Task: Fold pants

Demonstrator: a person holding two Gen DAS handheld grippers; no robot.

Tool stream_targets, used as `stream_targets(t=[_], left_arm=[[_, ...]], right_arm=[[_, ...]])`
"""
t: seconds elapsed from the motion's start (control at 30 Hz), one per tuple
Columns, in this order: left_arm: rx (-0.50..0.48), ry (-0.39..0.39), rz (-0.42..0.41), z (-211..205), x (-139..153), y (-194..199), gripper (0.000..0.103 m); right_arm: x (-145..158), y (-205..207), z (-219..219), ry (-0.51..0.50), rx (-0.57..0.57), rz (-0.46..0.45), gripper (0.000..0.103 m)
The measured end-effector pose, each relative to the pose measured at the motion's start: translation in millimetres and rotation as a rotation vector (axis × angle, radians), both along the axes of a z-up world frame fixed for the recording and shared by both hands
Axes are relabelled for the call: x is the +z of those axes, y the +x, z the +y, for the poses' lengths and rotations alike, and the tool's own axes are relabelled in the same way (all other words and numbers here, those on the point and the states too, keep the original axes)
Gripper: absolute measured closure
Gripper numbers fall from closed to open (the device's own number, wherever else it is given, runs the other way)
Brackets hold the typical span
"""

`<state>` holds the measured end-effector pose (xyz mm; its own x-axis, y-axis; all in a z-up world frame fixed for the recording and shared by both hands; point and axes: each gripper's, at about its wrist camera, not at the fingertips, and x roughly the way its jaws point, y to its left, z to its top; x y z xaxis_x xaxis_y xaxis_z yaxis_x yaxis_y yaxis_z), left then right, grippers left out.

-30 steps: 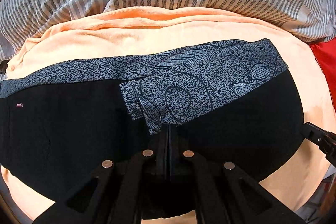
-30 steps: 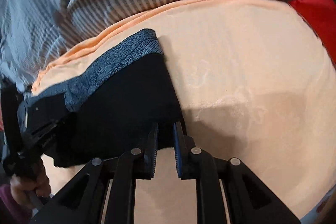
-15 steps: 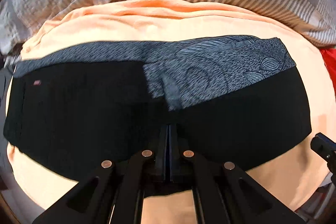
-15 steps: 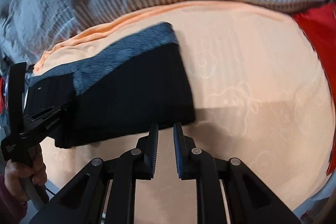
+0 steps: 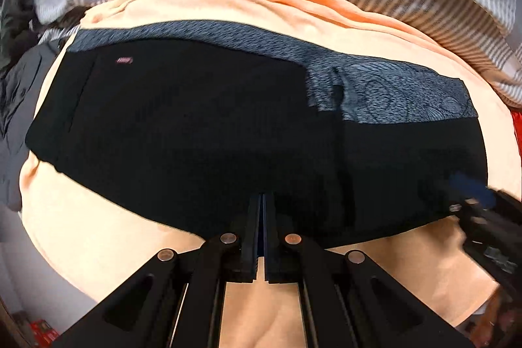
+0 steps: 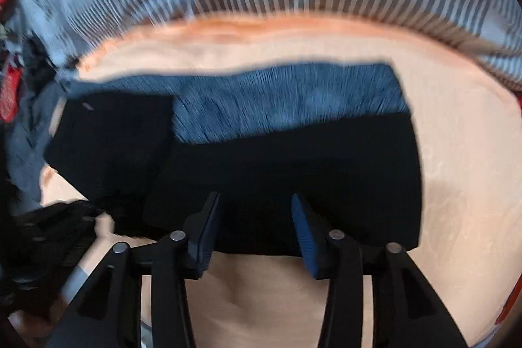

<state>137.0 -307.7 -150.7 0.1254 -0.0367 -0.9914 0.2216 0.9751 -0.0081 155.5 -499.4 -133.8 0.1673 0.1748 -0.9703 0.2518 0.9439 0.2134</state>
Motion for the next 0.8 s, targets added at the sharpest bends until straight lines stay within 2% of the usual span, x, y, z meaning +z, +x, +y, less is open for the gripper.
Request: stream_targets(t=[0.03, 0.17, 0.33, 0.57, 0.73, 0.8], left_arm=[[0.006, -0.001, 0.002, 1.5, -0.4, -0.4, 0.101], [0.024, -0.018, 0.005, 18.9, 1.6, -4.0, 0.101], [0.034, -0.032, 0.0, 36.1, 6.4, -1.2, 0.101], [0.066, -0.059, -0.019, 64.6, 14.1, -1.7, 0.101], [0.132, -0.257, -0.014, 92.0, 17.4, 3.1, 0.101], [0.147, -0.295, -0.005, 99.8, 16.8, 4.7, 0.101]], right_arm=[[-7.3, -1.3, -0.6, 0.001, -0.006, 0.003, 0.055], [-5.8, -3.9, 4.0, -0.02, 0.003, -0.03, 0.05], [-6.0, 5.2, 15.7, -0.047, 0.017, -0.004, 0.037], [-5.9, 14.1, 29.8, -0.112, 0.009, 0.039, 0.033], [2.1, 15.6, 35.1, -0.134, -0.014, 0.049, 0.032], [8.2, 14.8, 40.8, -0.134, -0.014, 0.035, 0.032]])
